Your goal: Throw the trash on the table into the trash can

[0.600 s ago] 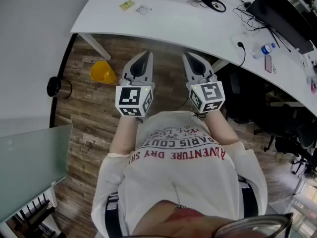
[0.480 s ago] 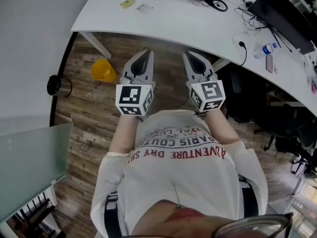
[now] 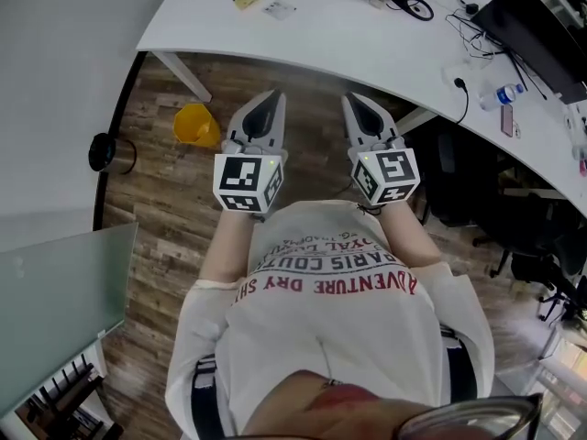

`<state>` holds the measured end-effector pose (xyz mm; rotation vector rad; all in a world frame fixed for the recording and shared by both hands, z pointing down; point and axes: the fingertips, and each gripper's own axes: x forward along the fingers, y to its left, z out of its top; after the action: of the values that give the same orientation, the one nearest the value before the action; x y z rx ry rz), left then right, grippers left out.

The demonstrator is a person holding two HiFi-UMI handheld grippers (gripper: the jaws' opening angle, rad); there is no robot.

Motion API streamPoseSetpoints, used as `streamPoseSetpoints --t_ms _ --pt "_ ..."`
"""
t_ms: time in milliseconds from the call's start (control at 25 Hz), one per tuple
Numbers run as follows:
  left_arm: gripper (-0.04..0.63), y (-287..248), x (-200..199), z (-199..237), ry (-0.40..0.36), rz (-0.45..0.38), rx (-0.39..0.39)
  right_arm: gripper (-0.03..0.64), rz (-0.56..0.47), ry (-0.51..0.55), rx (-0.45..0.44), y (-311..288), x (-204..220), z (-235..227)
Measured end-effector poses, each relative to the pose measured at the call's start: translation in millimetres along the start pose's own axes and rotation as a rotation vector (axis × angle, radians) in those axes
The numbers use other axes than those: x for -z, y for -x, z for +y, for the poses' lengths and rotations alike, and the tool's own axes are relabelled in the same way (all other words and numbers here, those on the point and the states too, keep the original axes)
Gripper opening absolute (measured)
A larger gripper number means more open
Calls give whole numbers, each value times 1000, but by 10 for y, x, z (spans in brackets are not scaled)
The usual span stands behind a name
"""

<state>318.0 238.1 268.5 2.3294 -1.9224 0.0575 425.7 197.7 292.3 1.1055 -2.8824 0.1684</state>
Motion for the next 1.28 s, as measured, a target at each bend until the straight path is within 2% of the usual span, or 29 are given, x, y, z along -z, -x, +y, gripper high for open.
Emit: streamPoseSetpoints --t_ms 320,480,600,840,1280 --pt "25 114 214 489 27 39 18 24 71 -45 15 -404 289 264" --pt "25 49 286 715 44 48 7 25 110 -57 -3 -678 394 294" --pt "25 -115 341 912 29 53 -2 25 125 -53 -15 -998 473 229" --pt "25 -774 505 1547 53 86 -29 25 172 -54 -51 -1931 655 2" --pt "25 -2579 832 2819 98 235 -22 25 340 -121 -39 -4109 1123 -887"
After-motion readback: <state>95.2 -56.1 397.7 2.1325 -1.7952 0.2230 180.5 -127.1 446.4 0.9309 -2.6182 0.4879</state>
